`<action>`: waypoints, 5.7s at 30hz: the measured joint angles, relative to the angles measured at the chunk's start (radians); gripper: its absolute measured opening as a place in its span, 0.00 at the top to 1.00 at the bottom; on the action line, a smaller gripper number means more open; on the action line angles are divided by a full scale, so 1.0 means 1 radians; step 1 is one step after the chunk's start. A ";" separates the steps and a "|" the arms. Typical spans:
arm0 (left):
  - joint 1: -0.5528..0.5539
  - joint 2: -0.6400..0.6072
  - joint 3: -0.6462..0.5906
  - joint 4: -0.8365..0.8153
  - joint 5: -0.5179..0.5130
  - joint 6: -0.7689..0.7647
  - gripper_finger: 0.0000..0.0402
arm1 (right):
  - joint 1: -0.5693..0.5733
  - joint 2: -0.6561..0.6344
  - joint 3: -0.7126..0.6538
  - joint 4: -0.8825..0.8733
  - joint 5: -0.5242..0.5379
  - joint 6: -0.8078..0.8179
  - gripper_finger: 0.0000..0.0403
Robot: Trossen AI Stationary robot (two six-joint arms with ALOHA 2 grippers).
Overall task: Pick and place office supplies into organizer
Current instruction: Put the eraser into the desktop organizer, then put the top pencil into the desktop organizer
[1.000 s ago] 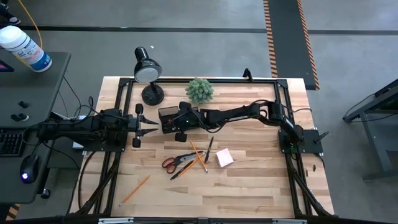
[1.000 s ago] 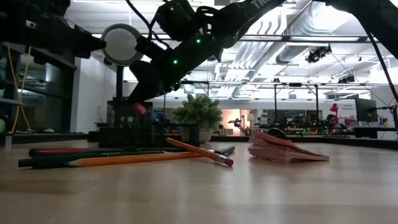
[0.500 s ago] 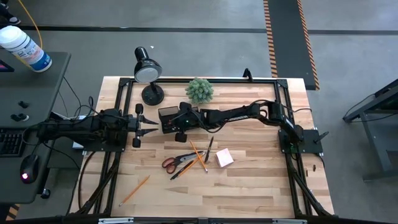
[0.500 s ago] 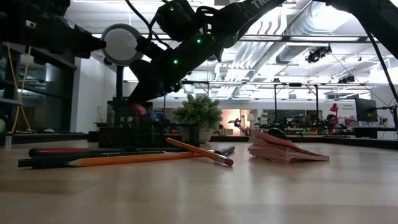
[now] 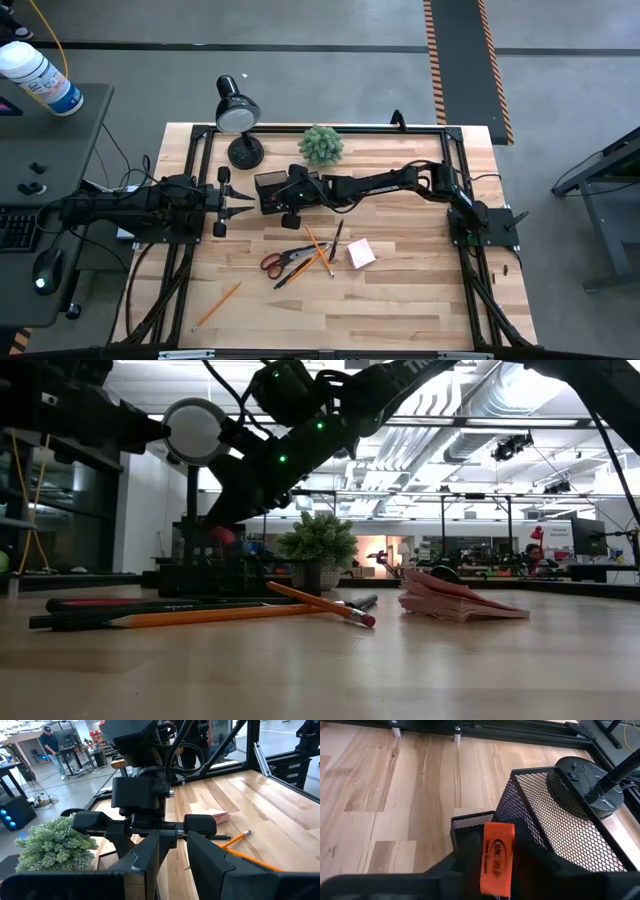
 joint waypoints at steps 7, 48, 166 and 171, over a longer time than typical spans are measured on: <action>0.000 0.000 0.000 0.000 0.000 0.000 0.78 | -0.004 0.000 0.000 0.000 0.000 0.018 0.51; 0.000 0.001 0.000 -0.042 0.000 0.026 0.78 | 0.238 -0.066 -0.010 -0.559 0.251 0.967 0.53; 0.000 0.000 0.000 -0.143 0.026 0.074 0.78 | -0.125 -0.010 -0.206 1.160 -0.059 0.146 0.96; 0.000 0.000 0.000 -0.143 0.026 0.053 0.78 | -0.130 -0.010 -0.206 1.160 -0.087 0.160 0.96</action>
